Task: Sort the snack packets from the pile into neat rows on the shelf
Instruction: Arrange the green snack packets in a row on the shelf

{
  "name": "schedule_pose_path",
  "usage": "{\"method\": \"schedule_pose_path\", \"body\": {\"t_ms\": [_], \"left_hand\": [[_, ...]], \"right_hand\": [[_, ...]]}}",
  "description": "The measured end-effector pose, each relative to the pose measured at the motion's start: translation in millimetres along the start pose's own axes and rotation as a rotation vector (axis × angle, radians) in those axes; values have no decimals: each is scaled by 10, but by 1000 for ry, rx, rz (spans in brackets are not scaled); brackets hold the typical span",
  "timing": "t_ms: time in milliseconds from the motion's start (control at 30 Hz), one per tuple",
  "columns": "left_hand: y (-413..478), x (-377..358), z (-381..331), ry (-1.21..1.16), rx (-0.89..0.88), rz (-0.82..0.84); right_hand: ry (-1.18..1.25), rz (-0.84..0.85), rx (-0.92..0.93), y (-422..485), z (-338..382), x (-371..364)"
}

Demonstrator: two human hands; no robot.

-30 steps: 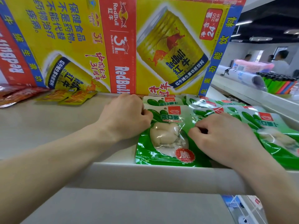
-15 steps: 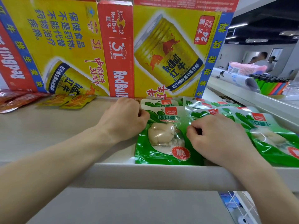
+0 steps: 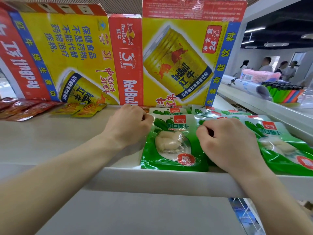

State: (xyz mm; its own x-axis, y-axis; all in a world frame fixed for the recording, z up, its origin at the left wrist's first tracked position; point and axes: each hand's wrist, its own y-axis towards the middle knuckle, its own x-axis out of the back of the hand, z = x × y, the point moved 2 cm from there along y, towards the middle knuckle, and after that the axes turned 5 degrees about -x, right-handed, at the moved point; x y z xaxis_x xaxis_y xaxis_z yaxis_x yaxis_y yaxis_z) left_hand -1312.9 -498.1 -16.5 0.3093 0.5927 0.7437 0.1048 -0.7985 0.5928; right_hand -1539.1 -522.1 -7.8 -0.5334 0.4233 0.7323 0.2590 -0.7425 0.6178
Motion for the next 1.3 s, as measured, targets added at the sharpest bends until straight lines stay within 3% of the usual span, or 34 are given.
{"method": "schedule_pose_path", "body": {"t_ms": [467, 700, 867, 1033, 1300], "left_hand": [[-280, 284, -360, 176, -103, -281], [-698, 368, -601, 228, -133, -120], [-987, 540, -543, 306, -152, -124], [-1314, 841, -347, 332, -165, -130], [-2090, 1734, 507, 431, -45, -118]], "right_hand": [[143, -105, 49, -23, -15, 30], [224, -211, 167, -46, 0, 61], [297, -228, 252, -180, 139, 130], [292, -189, 322, -506, 646, 125], [404, -112, 442, -903, 2086, -194]]}}
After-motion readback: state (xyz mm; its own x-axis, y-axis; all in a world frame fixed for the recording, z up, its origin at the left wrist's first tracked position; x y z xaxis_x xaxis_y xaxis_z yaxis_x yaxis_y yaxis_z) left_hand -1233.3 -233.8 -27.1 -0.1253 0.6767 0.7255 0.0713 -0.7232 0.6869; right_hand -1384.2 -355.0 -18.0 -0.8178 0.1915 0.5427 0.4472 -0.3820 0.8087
